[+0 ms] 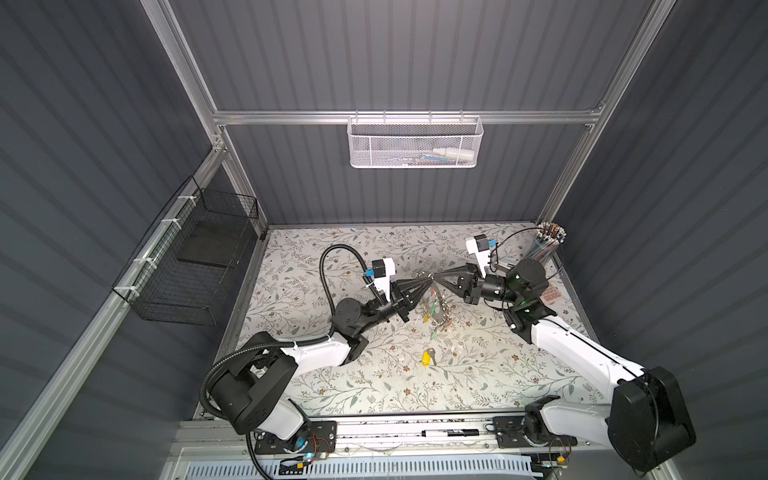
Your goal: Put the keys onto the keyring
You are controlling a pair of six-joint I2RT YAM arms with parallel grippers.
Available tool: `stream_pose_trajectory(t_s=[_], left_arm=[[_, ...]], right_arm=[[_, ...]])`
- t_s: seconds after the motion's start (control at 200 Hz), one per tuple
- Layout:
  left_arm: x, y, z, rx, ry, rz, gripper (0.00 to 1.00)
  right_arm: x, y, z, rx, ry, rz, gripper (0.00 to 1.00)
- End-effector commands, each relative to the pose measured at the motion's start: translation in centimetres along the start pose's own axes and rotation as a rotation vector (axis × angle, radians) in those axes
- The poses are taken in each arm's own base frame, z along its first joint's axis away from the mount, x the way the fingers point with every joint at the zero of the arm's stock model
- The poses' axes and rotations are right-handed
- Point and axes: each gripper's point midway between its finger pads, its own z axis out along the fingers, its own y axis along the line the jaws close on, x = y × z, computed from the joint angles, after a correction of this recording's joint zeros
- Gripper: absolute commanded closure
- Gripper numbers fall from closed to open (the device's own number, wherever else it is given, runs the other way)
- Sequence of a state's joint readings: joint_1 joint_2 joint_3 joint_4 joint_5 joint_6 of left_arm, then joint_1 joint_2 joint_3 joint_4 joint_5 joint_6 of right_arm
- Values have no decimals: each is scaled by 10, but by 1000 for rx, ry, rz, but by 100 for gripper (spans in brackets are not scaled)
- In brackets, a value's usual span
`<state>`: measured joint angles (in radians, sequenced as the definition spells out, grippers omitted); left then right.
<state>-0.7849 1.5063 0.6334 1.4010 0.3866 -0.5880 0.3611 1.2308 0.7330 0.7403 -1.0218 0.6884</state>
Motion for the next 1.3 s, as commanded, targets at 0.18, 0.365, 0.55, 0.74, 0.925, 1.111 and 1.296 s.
stream_pose_trajectory(t_s=[0.18, 0.365, 0.55, 0.74, 0.925, 1.111, 1.296], left_arm=[[1, 4, -2, -46, 71, 25, 90], [-1, 8, -9, -66, 97, 22, 85], [-7, 17, -18, -92, 139, 11, 78], [-12, 33, -39, -97, 286, 29, 60], [12, 12, -40, 58, 603, 99, 58], [15, 15, -35, 81, 731, 119, 61], [29, 18, -30, 108, 848, 151, 66]], right_arm=[[1, -4, -4, 78, 10, -74, 100], [0, -6, -4, 97, 17, -94, 100], [1, -9, -7, 138, 35, -134, 100], [5, -7, -9, 167, 83, -231, 100], [8, -4, -11, 161, 106, -345, 100], [10, 6, -12, 124, 137, -473, 100], [10, 14, -11, 87, 170, -494, 100]])
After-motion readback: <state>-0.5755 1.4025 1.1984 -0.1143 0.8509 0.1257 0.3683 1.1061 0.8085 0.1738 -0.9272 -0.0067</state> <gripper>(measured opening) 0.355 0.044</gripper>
